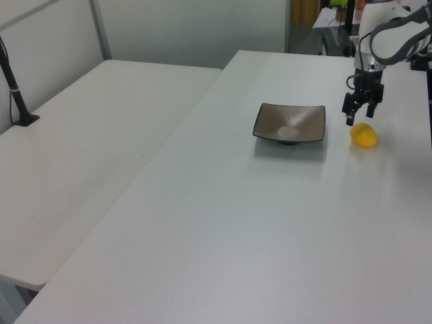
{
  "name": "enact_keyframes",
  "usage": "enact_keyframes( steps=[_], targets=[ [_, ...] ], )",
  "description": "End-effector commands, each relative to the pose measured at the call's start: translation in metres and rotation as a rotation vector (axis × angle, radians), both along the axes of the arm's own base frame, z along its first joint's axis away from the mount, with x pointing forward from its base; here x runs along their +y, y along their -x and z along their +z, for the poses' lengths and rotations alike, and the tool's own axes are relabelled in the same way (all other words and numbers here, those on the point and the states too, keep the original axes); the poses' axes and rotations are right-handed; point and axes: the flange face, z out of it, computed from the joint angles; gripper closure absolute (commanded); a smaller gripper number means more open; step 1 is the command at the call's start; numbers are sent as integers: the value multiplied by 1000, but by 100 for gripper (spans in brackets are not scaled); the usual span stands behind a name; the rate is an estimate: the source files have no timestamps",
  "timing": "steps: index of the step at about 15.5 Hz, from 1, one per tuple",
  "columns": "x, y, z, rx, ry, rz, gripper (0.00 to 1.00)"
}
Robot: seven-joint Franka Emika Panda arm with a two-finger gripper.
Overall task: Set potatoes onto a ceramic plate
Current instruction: 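Move the open gripper over the yellow potato and lower it, then close the gripper around the yellow potato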
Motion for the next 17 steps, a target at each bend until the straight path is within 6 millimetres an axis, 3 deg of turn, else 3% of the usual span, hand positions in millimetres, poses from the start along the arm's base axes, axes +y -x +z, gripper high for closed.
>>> enact_keyframes(
  steps=[1, 5, 10, 11, 13, 14, 17],
  targets=[
    [12, 6, -10, -8, -12, 17, 0],
    [16, 10, -18, 13, -16, 26, 0],
    [27, 12, -42, 68, -29, 47, 0],
    [27, 13, -42, 69, -30, 48, 15],
    [26, 11, -40, 61, -27, 44, 62],
    [26, 11, -38, 59, -27, 44, 70],
    [26, 11, -34, 56, -27, 44, 71]
  ],
)
